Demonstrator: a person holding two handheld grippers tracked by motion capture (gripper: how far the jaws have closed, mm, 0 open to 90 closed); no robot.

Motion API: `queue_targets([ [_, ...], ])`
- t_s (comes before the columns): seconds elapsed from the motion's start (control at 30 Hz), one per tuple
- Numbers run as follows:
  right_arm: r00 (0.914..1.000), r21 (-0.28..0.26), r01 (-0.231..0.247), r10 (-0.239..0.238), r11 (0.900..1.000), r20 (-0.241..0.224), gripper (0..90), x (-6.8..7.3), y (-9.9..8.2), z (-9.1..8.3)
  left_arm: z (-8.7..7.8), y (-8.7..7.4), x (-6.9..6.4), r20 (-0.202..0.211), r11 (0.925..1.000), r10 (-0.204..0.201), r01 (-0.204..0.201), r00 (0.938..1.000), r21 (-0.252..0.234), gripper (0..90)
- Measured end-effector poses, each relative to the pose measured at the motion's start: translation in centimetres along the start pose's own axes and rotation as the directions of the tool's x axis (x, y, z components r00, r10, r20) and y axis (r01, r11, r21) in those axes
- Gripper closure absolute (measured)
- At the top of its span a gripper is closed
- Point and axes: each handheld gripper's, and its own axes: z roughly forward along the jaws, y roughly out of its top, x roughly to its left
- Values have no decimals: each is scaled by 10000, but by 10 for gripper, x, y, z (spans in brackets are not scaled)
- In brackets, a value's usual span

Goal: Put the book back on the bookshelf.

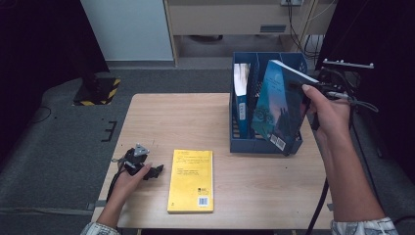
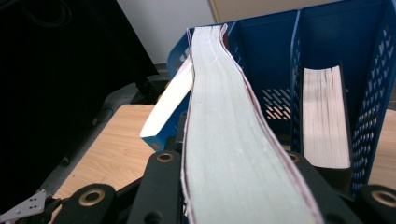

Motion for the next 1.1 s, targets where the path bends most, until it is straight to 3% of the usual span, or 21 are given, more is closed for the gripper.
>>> queue_targets([
  [0.57, 9970, -153, -243, 254, 9996, 733, 731, -7, 9, 19, 2, 2, -1, 84, 9999, 79, -79, 9999, -95, 0],
  [0.77, 9938, -249, -92, 119, 9996, 1101, 731, -8, 10, 26, 3, 2, -2, 112, 9999, 106, -105, 9999, -86, 0],
  [1.1, 9878, -308, -248, 292, 9992, 1528, 731, -10, 8, 38, 3, 2, -2, 141, 9998, 145, -144, 9998, -104, 0],
])
